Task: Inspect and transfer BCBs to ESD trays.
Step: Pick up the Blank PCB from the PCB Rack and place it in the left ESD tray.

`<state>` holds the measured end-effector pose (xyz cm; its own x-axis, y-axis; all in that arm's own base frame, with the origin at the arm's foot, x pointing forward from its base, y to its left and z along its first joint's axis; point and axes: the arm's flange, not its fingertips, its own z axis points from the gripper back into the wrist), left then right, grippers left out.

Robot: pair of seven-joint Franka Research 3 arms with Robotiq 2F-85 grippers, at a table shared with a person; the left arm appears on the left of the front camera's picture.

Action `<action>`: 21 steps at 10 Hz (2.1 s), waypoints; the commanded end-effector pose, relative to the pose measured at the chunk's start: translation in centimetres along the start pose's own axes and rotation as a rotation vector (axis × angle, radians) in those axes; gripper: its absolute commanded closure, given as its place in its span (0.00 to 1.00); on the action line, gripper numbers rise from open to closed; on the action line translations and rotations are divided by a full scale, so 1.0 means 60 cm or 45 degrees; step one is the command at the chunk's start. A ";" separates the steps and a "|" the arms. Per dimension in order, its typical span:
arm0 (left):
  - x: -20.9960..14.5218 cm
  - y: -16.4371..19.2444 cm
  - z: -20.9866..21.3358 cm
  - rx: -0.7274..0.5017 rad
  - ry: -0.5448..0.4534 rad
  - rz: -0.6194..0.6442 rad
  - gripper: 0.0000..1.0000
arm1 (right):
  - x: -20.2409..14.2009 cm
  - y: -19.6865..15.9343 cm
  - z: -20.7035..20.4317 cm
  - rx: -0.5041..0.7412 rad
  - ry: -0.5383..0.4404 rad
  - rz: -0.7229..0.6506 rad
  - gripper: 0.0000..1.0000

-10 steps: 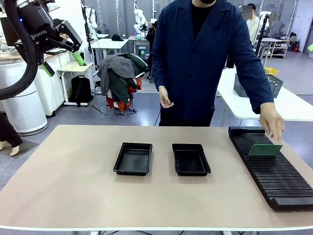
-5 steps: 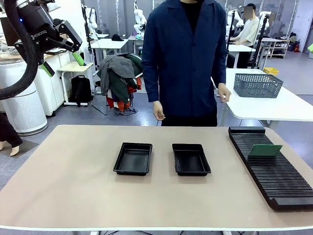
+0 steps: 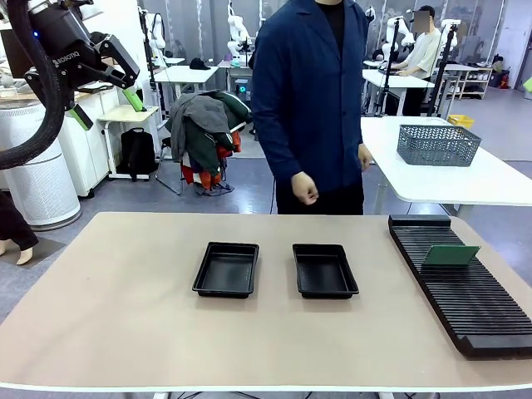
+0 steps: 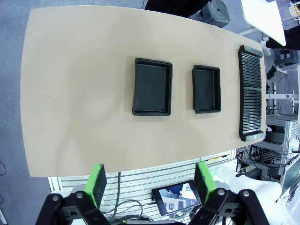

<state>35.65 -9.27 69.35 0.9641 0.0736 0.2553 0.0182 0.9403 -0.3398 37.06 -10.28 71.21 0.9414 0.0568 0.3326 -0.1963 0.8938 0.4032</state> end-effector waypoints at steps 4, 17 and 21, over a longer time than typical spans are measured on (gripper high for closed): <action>0.001 0.002 -0.003 -0.002 -0.002 -0.008 0.00 | -0.008 -0.037 -0.117 -0.290 0.048 0.666 0.00; 0.001 0.002 -0.003 -0.002 -0.002 -0.008 0.00 | -0.014 -0.141 -0.450 -0.277 0.477 1.762 0.00; 0.001 0.002 -0.003 -0.002 -0.002 -0.008 0.00 | -0.009 -0.167 -0.506 -0.245 0.518 1.823 0.00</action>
<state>35.66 -9.28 69.33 0.9642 0.0734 0.2549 0.0182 0.9404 -0.3397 46.38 -5.68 42.13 0.0373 0.9967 0.0727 -0.9862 0.0484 -0.1583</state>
